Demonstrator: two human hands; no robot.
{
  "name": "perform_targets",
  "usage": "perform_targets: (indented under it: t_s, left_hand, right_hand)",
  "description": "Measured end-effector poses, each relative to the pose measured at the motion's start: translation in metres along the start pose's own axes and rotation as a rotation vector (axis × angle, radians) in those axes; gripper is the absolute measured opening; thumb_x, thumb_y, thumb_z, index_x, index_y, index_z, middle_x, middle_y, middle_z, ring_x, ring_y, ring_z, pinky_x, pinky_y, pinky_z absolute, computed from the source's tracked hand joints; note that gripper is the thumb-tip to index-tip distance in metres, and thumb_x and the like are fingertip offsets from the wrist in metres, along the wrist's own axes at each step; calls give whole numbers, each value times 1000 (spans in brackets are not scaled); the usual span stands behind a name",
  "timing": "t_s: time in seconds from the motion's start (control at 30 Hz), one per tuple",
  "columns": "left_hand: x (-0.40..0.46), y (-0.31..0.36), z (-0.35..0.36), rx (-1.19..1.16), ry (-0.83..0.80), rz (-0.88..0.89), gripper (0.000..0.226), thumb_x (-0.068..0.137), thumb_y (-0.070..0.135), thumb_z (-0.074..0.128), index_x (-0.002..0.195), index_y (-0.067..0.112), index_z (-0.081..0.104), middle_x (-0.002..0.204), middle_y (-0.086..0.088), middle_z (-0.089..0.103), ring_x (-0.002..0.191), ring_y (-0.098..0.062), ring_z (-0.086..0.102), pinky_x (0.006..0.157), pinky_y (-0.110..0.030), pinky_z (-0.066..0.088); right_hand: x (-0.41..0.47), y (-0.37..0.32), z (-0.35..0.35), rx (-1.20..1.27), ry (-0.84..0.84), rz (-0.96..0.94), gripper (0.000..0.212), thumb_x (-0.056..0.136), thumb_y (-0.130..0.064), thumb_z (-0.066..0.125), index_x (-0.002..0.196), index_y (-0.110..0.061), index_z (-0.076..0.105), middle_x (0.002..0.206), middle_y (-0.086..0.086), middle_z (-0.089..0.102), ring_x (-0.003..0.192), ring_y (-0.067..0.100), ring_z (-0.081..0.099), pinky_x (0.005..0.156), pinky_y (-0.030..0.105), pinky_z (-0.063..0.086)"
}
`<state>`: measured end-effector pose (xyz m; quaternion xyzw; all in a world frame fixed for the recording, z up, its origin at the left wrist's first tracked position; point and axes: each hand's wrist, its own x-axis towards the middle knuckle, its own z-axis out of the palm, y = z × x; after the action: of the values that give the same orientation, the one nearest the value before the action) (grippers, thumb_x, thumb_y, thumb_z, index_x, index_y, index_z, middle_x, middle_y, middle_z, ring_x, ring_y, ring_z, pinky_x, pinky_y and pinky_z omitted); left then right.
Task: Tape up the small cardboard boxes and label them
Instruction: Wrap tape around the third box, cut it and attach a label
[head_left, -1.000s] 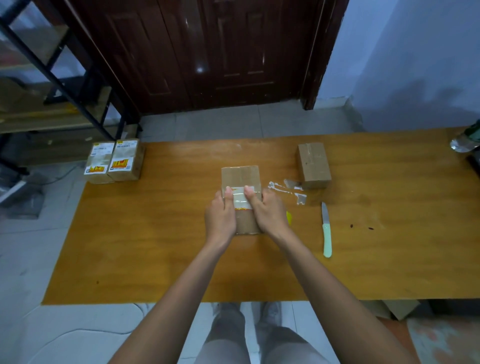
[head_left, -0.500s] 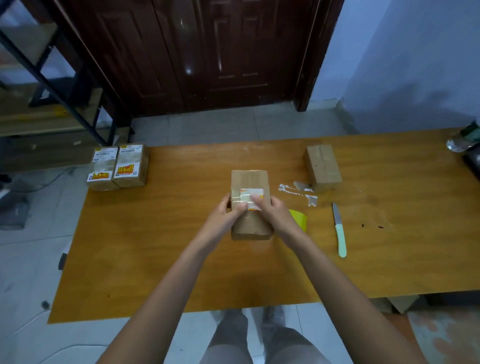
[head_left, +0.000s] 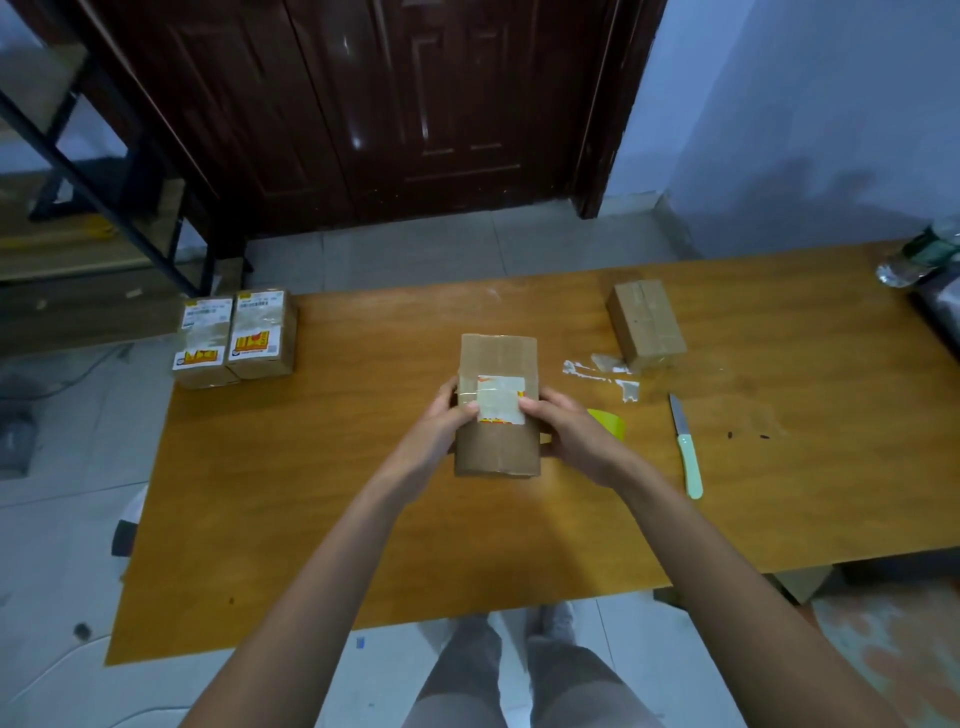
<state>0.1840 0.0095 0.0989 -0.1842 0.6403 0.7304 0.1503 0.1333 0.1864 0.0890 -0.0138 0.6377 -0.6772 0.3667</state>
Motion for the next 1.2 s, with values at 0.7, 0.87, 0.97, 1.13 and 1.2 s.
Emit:
perform_targets:
  t_s: [0.7,0.87,0.97,1.13,1.2]
  left_hand:
    - [-4,-8,17,44,262,91,44,73,45,54,108,19,43,112,-2,59,97,-14,60,73,-30,50]
    - [0,-10,33,132,395,187,35,80,49,51,100,21,43,100,6,58,93,-16,61,79,-38,52]
    - [7,-12,29,144,361,180,24,97,38,51,104,17,40,101,4,56,92,-13,60,74,-27,51]
    - [18,-11,31,129,378,99,21,105,31,34,113,11,36,98,5,52,84,-1,51,52,-5,39]
    - [21,-10,31,94,395,74,28,106,37,27,114,13,38,98,6,52,84,0,50,50,-5,39]
  right_hand:
    - [-1,1,24,-230,277,-124,44,78,-51,65,113,-25,64,102,-10,71,92,5,67,71,22,54]
    - [8,6,31,-400,446,-162,44,86,-58,54,104,-20,69,94,-5,72,88,12,66,74,29,51]
    - [11,8,26,-424,425,-156,40,98,-48,43,101,-17,68,96,-2,70,89,14,63,72,28,45]
    - [22,0,17,-422,346,-87,47,103,-42,26,101,-18,66,100,-1,66,96,18,58,76,29,39]
    - [25,-3,15,-403,329,-78,49,103,-44,25,106,-19,67,107,0,67,100,18,59,83,33,43]
